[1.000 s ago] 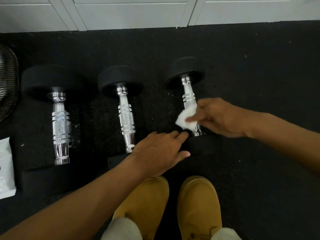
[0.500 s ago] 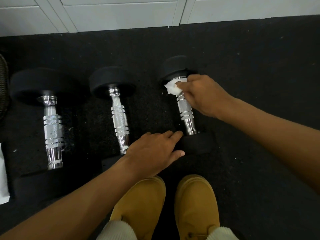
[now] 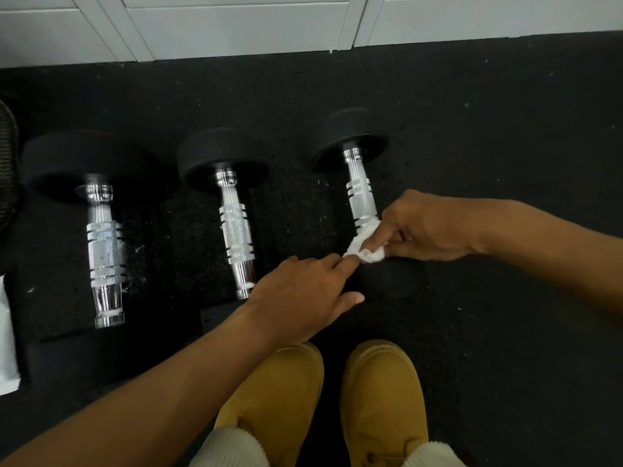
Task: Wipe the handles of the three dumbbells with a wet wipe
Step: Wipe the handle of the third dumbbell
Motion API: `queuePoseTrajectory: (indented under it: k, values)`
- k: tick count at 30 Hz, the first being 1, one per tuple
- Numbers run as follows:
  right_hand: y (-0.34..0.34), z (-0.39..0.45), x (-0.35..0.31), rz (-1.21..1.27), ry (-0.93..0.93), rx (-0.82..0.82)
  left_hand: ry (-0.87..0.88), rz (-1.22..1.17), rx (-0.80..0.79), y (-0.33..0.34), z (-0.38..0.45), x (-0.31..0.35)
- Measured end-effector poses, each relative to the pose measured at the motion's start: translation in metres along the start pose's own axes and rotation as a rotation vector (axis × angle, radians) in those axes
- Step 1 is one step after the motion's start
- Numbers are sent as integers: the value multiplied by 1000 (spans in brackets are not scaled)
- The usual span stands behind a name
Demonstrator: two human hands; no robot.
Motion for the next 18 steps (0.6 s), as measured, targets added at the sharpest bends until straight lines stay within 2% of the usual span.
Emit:
queuePoseTrajectory:
  k: [4, 7, 9, 12, 15, 18]
  values:
    - [3, -1, -11, -250, 16, 37, -11, 16, -32, 3, -1, -2]
    - [-18, 5, -16, -389, 25, 243, -17, 17, -28, 3, -1, -3]
    - [-33, 13, -12, -404, 67, 362, -17, 6, -27, 2, -1, -3]
    - [-58, 23, 8, -301, 240, 484, -14, -4, -22, 2, -2, -2]
    - [-64, 32, 26, -148, 329, 433, -10, -3, -20, 1, -2, -2]
    - [-43, 32, 18, 3, 220, 250, -15, 3, -26, 1, -2, -2]
Point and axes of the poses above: each hand's wrist, its own z-axis towards the middle knuckle, its own y-axis out of the palm, x = y × z, the point moved 9 cm from there along z, towards the middle knuckle, and after that the axes turned 4 degrees about -x, right-handed, at the moved point
